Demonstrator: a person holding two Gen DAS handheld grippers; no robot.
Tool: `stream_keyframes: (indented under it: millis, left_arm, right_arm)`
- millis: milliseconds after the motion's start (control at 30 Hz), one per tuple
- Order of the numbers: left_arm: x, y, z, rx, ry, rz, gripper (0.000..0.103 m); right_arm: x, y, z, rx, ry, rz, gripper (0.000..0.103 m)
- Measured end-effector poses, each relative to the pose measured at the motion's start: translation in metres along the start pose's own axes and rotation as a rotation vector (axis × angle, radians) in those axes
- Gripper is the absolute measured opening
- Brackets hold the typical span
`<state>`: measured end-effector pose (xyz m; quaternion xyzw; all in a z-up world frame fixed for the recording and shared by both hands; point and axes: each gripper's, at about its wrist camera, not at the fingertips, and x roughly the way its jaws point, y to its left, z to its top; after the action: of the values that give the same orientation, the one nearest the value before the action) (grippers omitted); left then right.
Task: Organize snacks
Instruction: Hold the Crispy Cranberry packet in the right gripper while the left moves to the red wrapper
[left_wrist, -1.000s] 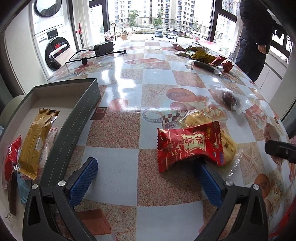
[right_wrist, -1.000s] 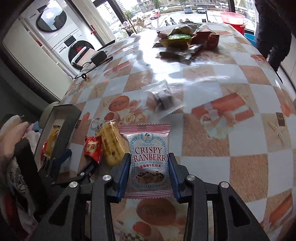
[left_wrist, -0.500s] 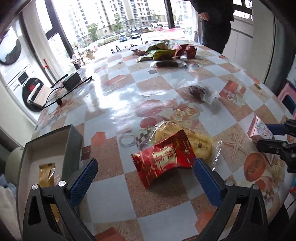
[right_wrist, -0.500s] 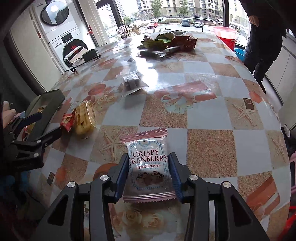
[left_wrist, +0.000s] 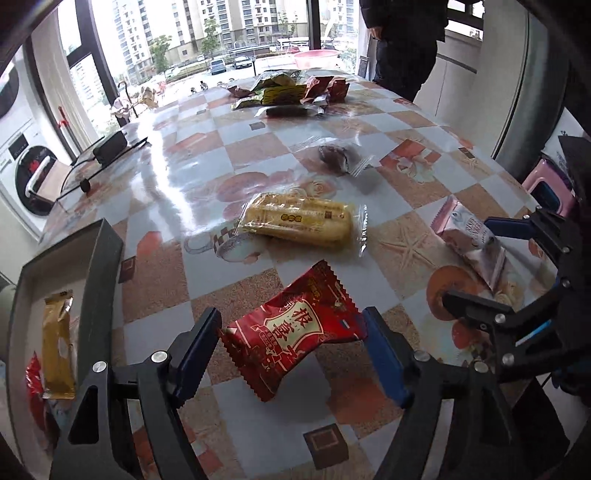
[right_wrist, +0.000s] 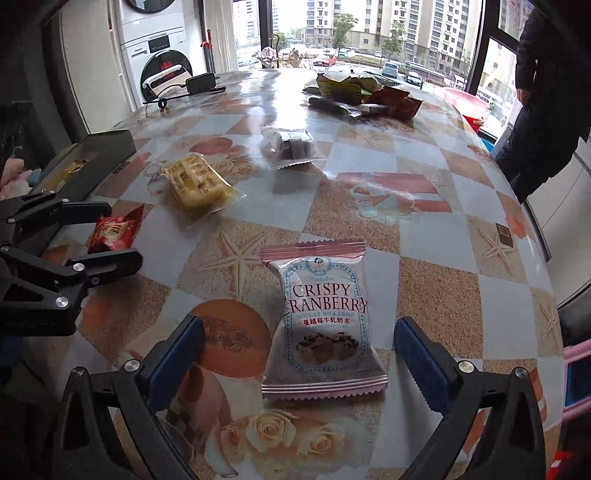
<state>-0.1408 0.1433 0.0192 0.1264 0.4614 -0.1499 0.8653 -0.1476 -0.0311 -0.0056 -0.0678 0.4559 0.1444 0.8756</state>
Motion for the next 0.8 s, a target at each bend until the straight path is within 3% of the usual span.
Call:
stream_keyframes:
  millis: [133, 233, 300, 500, 600, 800]
  left_arm:
    - [-0.005, -0.009, 0.009, 0.124, -0.001, -0.010, 0.082]
    - [0.005, -0.017, 0.003, 0.223, 0.054, -0.005, 0.082]
    - [0.010, -0.019, -0.003, 0.243, 0.087, -0.004, 0.082]
    - [-0.010, -0.019, -0.008, 0.268, 0.040, 0.014, 0.083]
    - [-0.020, -0.025, -0.006, 0.355, 0.023, -0.006, 0.084]
    - [-0.009, -0.042, -0.024, 0.606, 0.092, -0.002, 0.084]
  right_arm:
    - [0.000, -0.002, -0.002, -0.014, -0.012, 0.005, 0.103]
    - [0.000, -0.002, -0.003, -0.021, -0.028, 0.009, 0.103]
    - [0.000, -0.002, -0.004, -0.024, -0.030, 0.010, 0.103]
    - [0.000, -0.002, -0.003, -0.031, -0.038, 0.015, 0.103]
    - [0.000, -0.002, -0.003, -0.032, -0.040, 0.017, 0.103]
    - [0.000, -0.002, -0.004, -0.032, -0.041, 0.016, 0.103]
